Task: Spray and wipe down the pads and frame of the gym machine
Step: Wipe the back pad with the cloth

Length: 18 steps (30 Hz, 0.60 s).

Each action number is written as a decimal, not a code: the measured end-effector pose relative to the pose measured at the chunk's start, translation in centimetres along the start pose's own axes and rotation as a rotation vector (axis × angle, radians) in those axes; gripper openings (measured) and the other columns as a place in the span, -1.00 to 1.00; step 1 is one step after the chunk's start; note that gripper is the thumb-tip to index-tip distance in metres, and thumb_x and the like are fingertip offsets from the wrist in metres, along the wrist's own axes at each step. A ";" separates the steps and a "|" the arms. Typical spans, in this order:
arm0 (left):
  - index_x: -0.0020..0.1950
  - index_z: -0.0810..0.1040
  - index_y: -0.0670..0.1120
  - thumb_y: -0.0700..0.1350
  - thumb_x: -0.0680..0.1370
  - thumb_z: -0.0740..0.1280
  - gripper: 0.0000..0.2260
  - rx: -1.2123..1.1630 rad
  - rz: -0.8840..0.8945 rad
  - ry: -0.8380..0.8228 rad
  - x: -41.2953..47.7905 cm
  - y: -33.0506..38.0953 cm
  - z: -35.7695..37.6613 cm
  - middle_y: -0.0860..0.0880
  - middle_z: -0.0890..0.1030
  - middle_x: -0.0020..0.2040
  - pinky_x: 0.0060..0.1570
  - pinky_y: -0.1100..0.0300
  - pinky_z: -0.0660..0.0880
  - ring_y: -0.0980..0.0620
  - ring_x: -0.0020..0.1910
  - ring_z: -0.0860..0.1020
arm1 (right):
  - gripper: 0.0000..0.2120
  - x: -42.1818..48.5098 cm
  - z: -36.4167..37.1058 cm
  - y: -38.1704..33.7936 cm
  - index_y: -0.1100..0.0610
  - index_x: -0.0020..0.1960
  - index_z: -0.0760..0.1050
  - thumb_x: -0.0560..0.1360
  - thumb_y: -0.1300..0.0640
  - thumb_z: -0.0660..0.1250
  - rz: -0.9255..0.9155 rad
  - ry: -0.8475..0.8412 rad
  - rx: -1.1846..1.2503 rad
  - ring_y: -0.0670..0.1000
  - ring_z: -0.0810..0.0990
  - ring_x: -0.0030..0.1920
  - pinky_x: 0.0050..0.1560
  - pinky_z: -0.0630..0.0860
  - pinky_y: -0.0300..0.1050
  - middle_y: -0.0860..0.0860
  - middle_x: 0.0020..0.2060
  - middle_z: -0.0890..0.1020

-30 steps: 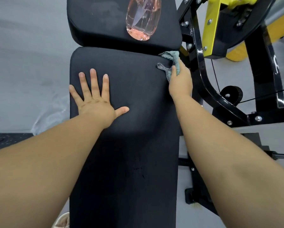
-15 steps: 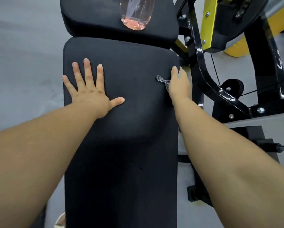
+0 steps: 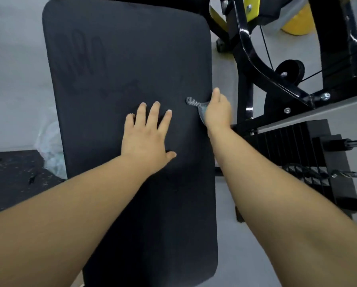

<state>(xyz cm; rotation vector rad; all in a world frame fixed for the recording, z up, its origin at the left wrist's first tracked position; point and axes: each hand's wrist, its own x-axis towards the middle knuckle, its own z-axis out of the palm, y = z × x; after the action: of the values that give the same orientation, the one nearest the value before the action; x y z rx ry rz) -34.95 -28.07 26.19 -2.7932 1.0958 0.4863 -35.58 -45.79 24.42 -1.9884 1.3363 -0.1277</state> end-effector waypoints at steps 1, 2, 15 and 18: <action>0.53 -0.29 0.00 0.39 0.47 0.10 -0.14 0.038 0.005 -0.011 0.2 0.0 0.4 -0.11 -0.21 0.54 0.42 -0.09 0.01 -0.20 0.51 -0.13 | -0.54 1.1 0.5 -0.5 0.23 0.08 0.50 0.65 -0.03 -0.08 -0.017 0.013 -0.002 0.14 0.49 0.08 0.03 0.34 -0.05 0.13 0.06 0.57; 0.52 -0.31 0.00 0.40 0.47 0.09 -0.13 0.063 0.003 -0.019 0.3 0.1 0.6 -0.11 -0.23 0.54 0.42 -0.10 0.00 -0.21 0.51 -0.15 | -0.56 1.6 1.0 -0.4 0.18 0.00 0.49 0.65 -0.05 -0.08 -0.036 0.030 -0.008 0.10 0.49 0.02 -0.03 0.34 -0.07 0.10 -0.02 0.56; 0.50 -0.37 -0.02 0.40 0.49 -0.01 -0.16 0.116 -0.004 -0.033 0.3 0.4 1.1 -0.13 -0.27 0.54 0.42 -0.13 -0.03 -0.24 0.51 -0.18 | -0.62 -8.7 -0.8 9.9 0.28 0.14 0.52 0.65 0.07 0.03 0.081 0.107 -0.016 0.23 0.51 0.12 0.03 0.28 -0.08 0.23 0.08 0.60; 0.50 -0.37 -0.01 0.42 0.47 0.00 -0.15 0.123 -0.009 -0.021 0.4 0.3 1.1 -0.12 -0.27 0.54 0.41 -0.12 -0.02 -0.23 0.51 -0.18 | -0.57 -4.2 0.0 4.5 0.23 0.20 0.48 0.66 0.01 -0.05 0.085 0.130 -0.024 0.17 0.48 0.16 -0.09 0.21 -0.13 0.16 0.13 0.58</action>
<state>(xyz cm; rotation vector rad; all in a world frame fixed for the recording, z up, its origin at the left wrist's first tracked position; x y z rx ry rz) -35.17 -28.32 25.00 -2.6792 1.0707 0.4306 -40.98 -43.16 22.89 -1.9682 1.5099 -0.2049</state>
